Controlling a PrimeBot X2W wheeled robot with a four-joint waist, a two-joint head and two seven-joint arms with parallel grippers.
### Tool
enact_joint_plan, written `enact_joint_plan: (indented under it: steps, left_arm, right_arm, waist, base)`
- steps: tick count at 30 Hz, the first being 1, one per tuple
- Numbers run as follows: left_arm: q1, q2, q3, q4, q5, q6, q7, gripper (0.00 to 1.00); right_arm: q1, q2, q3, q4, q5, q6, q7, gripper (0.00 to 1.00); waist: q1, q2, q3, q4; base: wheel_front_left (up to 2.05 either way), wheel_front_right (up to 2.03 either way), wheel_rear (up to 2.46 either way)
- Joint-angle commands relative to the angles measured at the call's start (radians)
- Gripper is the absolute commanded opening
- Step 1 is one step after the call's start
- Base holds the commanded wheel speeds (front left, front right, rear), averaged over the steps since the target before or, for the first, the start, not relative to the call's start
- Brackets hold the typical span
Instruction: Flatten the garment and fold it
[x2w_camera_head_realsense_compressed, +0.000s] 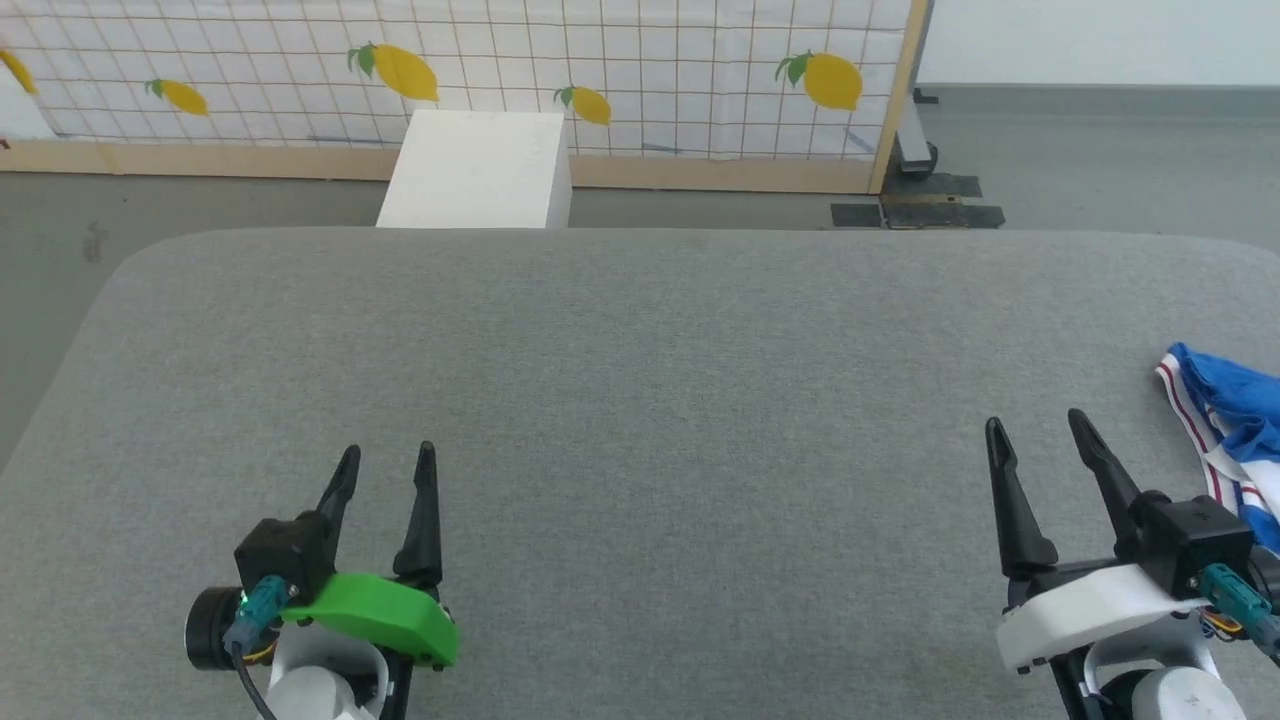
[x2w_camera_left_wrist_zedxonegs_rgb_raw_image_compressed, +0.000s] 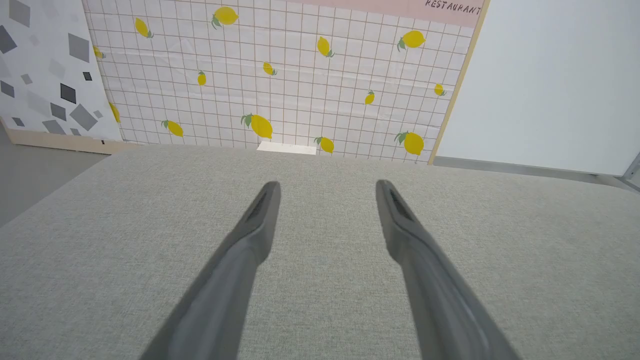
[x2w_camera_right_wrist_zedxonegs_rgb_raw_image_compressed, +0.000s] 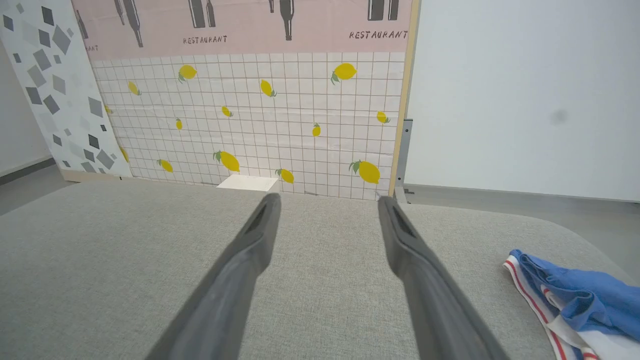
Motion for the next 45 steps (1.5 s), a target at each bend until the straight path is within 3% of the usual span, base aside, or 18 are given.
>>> enact_joint_plan:
  steps: [1, 7, 8, 45]
  left_arm:
    - [0.014, -0.006, -0.001, 0.0, -0.009, -0.004, -0.005, 1.0]
    - [0.013, -0.012, -0.004, 0.007, -0.015, -0.005, -0.005, 1.0]
    - [0.006, -0.008, -0.002, 0.004, -0.011, -0.002, 0.0, 0.0]
    - [0.031, -0.012, 0.003, -0.063, 0.034, 0.02, 0.06, 0.0]
  right_arm:
    - [0.006, 0.003, 0.0, 0.011, 0.014, -0.002, -0.01, 1.0]
    - [-0.008, 0.003, 0.011, 0.049, 0.028, -0.002, -0.019, 1.0]
    - [0.0, 0.001, 0.01, 0.048, 0.022, 0.0, -0.012, 0.0]
    - [0.001, 0.001, 0.019, 0.034, 0.001, 0.0, 0.018, 0.0]
  waist:
    - [0.0001, 0.0, 0.0, 0.003]
    - [0.0001, 0.0, 0.001, 0.008]
    - [0.0001, 0.0, 0.001, 0.008]
    - [0.0001, 0.0, 0.001, -0.003]
  base:
    - [0.0, 0.0, 0.0]
    - [0.0, 0.0, 0.0]
    - [0.0, 0.0, 0.0]
    - [0.0, 0.0, 0.0]
